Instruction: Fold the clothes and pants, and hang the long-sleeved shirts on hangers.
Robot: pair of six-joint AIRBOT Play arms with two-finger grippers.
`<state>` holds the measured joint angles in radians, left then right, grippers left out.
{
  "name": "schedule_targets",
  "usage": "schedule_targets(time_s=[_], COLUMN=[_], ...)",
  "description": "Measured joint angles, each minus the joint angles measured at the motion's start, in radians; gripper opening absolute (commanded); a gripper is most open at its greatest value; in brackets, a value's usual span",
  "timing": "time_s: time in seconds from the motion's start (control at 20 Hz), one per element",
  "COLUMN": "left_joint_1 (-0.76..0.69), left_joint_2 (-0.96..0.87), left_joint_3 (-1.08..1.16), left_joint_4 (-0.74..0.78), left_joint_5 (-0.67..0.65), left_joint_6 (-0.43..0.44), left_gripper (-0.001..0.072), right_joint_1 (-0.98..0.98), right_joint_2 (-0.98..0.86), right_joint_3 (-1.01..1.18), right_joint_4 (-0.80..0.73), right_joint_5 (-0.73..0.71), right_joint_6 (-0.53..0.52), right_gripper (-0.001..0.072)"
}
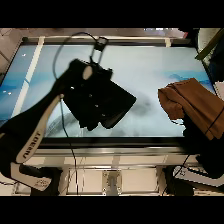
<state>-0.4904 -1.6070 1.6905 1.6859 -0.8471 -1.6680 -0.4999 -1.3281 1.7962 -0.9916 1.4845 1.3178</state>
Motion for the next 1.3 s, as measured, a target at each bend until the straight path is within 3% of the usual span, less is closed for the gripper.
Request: schedule_targets(time_s=[0.15, 0.3, 0.45, 0.65, 0.9, 0.95, 1.0, 1.1, 1.15, 1.2, 1.25, 1.3], left_joint_1=[0.192, 0.386, 0.539, 0.665, 0.734, 0.736, 0.736, 0.732, 0.729, 0.726, 0.722, 0.720], left_joint_2=[0.067, 0.100, 0.063, -0.035, -0.122, -0.139, -0.155, -0.187, -0.203, -0.213, -0.221, -0.223], left_joint_3=[-0.048, -0.171, -0.262, -0.304, -0.316, -0.316, -0.317, -0.318, -0.318, -0.318, -0.318, -0.319], left_joint_4=[0.032, -0.070, -0.254, -0.470, -0.620, -0.674, -0.731, -0.836, -0.868, -0.898, -0.921, -0.937], left_joint_5=[-0.135, -0.201, -0.181, -0.140, -0.109, -0.093, -0.084, -0.056, -0.047, -0.043, -0.041, -0.042], left_joint_6=[-0.032, -0.046, -0.049, 0.004, 0.053, 0.081, 0.111, 0.164, 0.182, 0.195, 0.210, 0.230], left_gripper=[0.0648, 0.0648, 0.0649, 0.0649, 0.0648, 0.0604, 0.0508, 0.0486, 0.0422, 0.0118, 0.0027, 0.0027], right_joint_1=[0.076, 0.216, 0.397, 0.673, 0.956, 1.004, 1.044, 1.111, 1.138, 1.157, 1.172, 1.182], right_joint_2=[0.004, 0.031, 0.045, 0.051, 0.053, 0.053, 0.053, 0.053, 0.053, 0.053, 0.053, 0.053], right_joint_3=[-0.187, -0.431, -0.636, -0.768, -0.806, -0.809, -0.810, -0.813, -0.814, -0.814, -0.814, -0.815], right_joint_4=[0.068, 0.124, 0.204, 0.265, 0.307, 0.309, 0.311, 0.317, 0.317, 0.317, 0.319, 0.318], right_joint_5=[-0.002, -0.097, -0.240, -0.399, -0.609, -0.651, -0.684, -0.732, -0.748, -0.757, -0.770, -0.774], right_joint_6=[-0.055, -0.096, -0.114, -0.122, -0.099, -0.088, -0.075, -0.053, -0.044, -0.037, -0.030, -0.023], right_gripper=[0.0315, 0.0318, 0.0390, 0.0390, 0.0390, 0.0390, 0.0390, 0.0389, 0.0389, 0.0388, 0.0388, 0.0387])
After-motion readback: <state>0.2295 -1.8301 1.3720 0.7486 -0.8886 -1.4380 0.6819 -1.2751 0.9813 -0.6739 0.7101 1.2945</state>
